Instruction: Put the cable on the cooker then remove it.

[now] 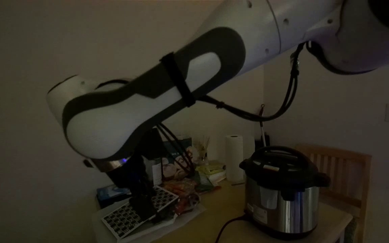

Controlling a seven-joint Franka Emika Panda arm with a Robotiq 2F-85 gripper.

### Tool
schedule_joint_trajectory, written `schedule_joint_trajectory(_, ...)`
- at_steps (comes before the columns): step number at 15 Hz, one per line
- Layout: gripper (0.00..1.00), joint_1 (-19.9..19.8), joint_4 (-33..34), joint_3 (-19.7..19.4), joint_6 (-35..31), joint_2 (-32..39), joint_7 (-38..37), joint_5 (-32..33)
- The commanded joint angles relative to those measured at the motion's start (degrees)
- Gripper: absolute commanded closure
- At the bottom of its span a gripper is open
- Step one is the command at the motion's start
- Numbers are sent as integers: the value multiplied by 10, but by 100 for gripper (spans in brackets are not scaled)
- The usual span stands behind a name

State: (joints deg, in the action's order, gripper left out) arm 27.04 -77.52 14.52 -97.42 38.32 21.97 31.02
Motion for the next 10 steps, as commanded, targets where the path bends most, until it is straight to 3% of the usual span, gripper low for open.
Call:
schedule_joint_trajectory(1,0,28,131,-4,45,94,100,10)
schedule_joint_trajectory(2,0,17,60,-2,14,48,47,3)
schedule_joint_trajectory(7,0,22,78,-4,16,65,50,3)
schedule_joint_trajectory(10,0,39,128,-8,2,118,78,2)
